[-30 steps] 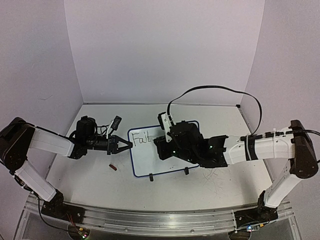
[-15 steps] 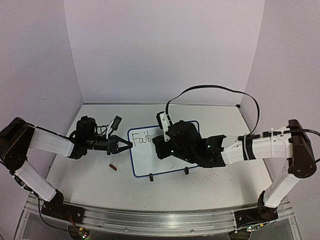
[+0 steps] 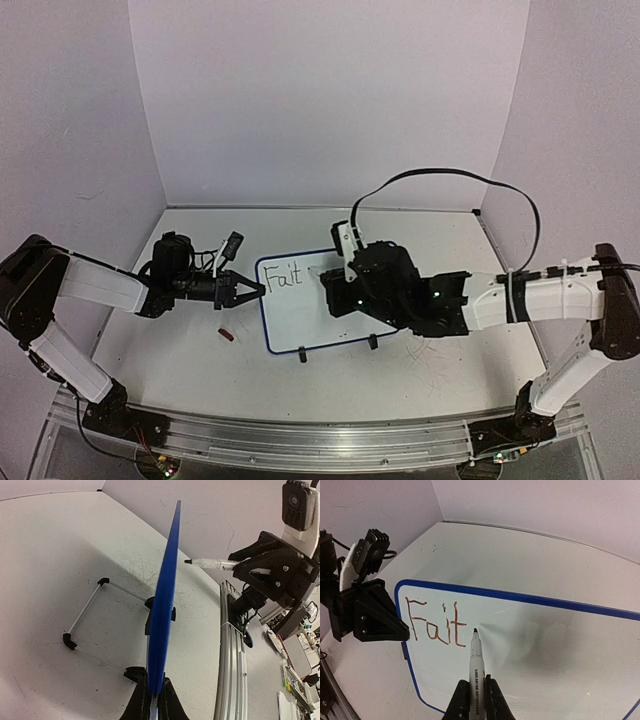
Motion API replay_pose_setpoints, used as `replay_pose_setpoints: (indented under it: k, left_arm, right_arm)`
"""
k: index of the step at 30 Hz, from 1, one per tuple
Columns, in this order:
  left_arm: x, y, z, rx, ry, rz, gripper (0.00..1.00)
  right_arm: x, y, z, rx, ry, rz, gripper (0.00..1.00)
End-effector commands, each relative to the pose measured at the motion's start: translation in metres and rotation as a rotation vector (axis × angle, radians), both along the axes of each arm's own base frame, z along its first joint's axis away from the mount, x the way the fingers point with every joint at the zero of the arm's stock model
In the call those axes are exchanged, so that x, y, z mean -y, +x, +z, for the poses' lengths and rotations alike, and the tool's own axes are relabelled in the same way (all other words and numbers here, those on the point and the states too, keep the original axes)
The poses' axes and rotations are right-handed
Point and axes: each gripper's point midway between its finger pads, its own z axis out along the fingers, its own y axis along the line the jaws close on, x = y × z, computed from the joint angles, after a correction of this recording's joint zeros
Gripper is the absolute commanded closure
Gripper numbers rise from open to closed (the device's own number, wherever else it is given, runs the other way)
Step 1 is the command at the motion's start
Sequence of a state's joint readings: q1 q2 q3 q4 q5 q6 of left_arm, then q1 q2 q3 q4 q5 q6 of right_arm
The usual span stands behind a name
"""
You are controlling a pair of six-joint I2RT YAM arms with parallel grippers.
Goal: Write a sentence on the whiteboard
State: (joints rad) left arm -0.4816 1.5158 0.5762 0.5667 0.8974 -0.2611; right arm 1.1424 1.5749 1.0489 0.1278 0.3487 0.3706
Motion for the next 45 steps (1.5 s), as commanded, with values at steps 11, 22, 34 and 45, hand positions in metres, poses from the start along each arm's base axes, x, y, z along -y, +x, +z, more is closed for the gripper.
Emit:
replay_pose_setpoints:
  k: [11, 22, 34, 45]
  left_arm:
    - [0.005, 0.0, 0.02, 0.042, -0.027, -0.026, 1.0]
    - [0.005, 0.0, 0.018, 0.044, -0.023, -0.027, 1.0]
    - [0.005, 0.0, 0.02, 0.047, -0.024, -0.027, 1.0]
    - [0.005, 0.0, 0.021, 0.049, -0.026, -0.027, 1.0]
  right_arm:
    - [-0.021, 0.014, 0.035, 0.076, 0.071, 0.038, 1.0]
    - [-0.017, 0.021, 0.032, 0.086, 0.049, -0.007, 1.0]
    - [-0.01, 0.02, 0.011, 0.037, -0.007, -0.029, 1.0]
    - [-0.002, 0.009, -0.004, -0.014, -0.009, -0.025, 1.0]
